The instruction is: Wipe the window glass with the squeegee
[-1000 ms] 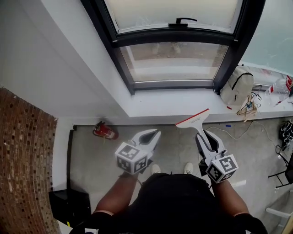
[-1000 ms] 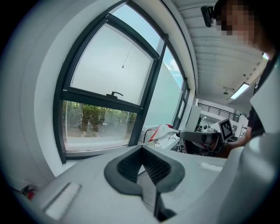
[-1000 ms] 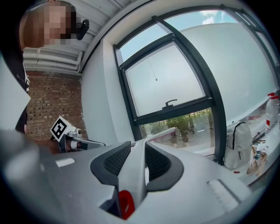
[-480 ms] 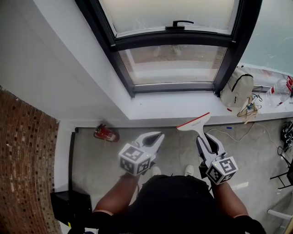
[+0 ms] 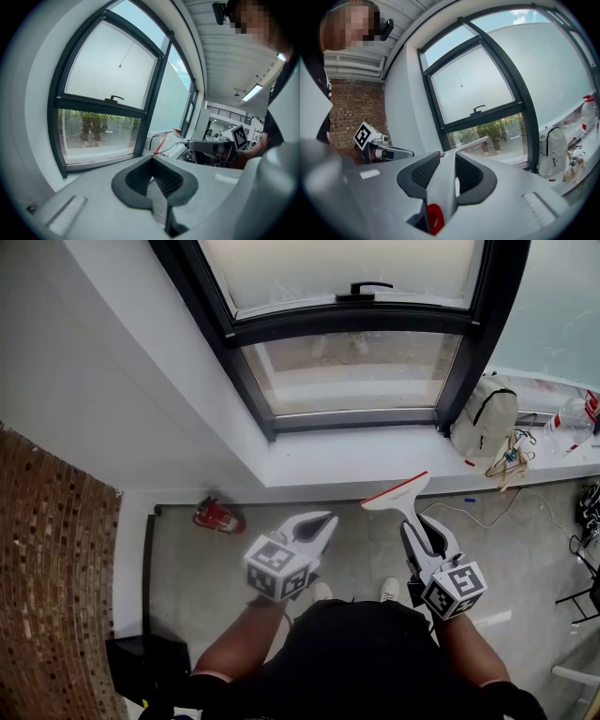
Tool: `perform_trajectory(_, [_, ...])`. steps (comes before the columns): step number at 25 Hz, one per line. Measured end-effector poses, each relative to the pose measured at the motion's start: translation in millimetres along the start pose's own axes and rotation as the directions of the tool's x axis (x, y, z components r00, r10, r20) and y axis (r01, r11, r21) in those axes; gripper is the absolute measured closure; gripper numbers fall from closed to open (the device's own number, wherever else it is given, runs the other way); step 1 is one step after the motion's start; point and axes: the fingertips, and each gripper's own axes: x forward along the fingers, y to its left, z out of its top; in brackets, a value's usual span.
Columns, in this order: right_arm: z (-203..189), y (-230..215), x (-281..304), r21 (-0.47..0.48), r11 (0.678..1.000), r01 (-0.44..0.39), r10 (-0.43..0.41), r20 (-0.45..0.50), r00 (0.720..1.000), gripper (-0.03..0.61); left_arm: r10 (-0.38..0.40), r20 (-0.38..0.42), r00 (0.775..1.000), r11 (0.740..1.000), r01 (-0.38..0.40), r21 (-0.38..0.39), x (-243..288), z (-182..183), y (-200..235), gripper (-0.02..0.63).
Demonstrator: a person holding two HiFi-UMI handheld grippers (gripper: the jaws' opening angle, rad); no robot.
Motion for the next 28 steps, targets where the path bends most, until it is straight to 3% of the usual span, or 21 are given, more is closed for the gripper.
perform_trajectory(28, [-9.0,10.8,-2.4,-0.065,0.998,0.015,-0.017,-0.027,0.999,0.454,0.009,-0.002,1.000,1.000,-0.009,-0.023,-6.3,-5.7,2.3,0.613])
